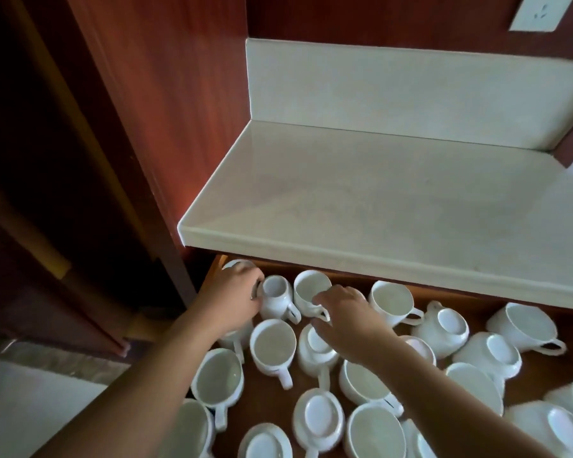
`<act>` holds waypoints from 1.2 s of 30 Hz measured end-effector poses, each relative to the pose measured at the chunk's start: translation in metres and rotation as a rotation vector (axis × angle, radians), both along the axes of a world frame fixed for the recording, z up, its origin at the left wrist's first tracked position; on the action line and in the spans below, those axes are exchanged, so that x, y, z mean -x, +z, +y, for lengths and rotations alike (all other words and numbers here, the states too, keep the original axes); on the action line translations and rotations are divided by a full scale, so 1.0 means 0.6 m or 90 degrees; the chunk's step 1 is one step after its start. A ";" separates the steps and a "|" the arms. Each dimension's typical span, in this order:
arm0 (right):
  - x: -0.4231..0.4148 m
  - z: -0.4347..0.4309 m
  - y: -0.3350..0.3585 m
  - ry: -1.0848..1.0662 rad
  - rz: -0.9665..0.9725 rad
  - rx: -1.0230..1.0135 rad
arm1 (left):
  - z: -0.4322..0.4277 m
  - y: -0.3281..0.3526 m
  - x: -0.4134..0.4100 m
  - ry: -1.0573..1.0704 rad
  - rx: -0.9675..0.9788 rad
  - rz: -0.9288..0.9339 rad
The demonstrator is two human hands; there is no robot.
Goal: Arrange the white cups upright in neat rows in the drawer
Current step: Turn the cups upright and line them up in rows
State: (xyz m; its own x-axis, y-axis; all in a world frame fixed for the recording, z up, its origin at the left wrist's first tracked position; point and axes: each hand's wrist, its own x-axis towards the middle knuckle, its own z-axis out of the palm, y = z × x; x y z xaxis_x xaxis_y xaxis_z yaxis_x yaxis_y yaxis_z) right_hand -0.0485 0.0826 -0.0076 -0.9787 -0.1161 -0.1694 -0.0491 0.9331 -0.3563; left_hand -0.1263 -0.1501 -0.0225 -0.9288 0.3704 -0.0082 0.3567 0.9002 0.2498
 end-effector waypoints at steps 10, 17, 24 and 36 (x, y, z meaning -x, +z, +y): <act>0.078 -0.053 -0.067 -0.009 0.031 -0.235 | 0.025 -0.064 0.048 -0.137 0.056 0.051; 0.059 -0.059 -0.049 0.039 0.035 -0.331 | 0.027 -0.071 0.042 -0.124 0.088 0.080; 0.046 -0.058 -0.027 0.035 0.025 -0.294 | 0.016 -0.061 0.041 -0.149 0.023 0.120; -0.003 -0.038 0.039 -0.205 0.044 0.264 | -0.022 0.042 -0.017 0.020 -0.279 -0.055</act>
